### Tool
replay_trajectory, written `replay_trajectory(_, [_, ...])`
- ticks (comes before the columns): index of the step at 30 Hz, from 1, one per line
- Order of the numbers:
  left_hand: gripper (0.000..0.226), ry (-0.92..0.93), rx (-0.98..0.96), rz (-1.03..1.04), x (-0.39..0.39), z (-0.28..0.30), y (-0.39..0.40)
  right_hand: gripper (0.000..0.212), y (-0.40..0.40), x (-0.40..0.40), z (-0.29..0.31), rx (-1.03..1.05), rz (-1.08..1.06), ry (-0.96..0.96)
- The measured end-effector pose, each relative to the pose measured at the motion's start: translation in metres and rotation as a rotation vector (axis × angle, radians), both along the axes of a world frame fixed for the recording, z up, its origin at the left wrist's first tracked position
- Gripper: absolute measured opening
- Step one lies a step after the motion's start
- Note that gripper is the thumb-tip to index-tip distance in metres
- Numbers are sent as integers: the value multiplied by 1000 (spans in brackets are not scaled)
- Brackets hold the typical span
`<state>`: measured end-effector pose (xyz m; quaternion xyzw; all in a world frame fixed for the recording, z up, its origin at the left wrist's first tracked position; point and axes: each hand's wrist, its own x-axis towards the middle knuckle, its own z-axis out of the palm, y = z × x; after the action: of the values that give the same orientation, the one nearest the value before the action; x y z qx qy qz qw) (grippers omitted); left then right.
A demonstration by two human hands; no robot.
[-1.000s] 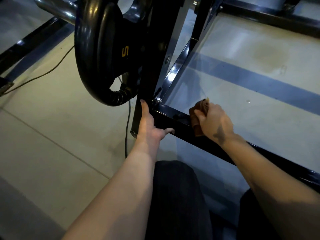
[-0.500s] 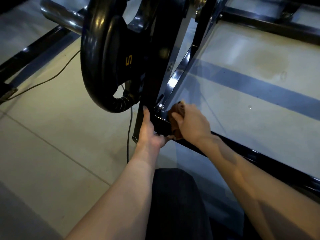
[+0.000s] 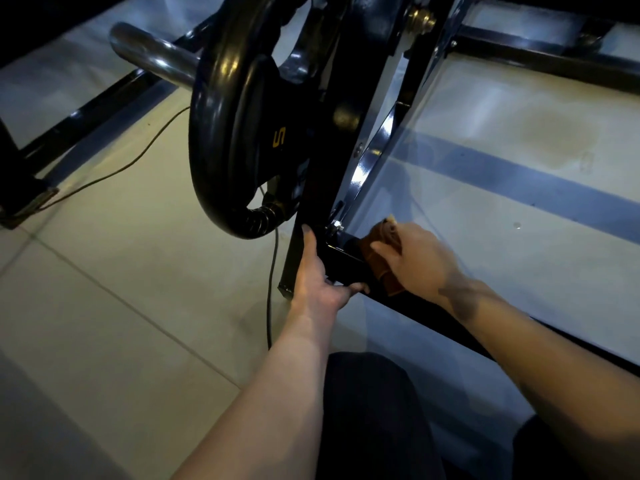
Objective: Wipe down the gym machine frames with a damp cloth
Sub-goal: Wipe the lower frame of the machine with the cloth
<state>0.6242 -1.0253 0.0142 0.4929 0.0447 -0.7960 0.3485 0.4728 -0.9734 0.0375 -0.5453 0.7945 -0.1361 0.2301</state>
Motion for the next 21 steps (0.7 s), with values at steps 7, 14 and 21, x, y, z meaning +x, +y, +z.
replay_trajectory(7, [92, -5, -8, -16, 1, 1, 0, 22, -10, 31, 3, -103, 116, -35])
replay_trajectory(14, [102, 11, 25, -2, 0, 0, 0, 35, -24, 42, -5, -107, -112, -16])
replay_trajectory(21, [100, 12, -4, -14, 1, -2, -2, 33, -11, -1, -6, -15, -143, 23])
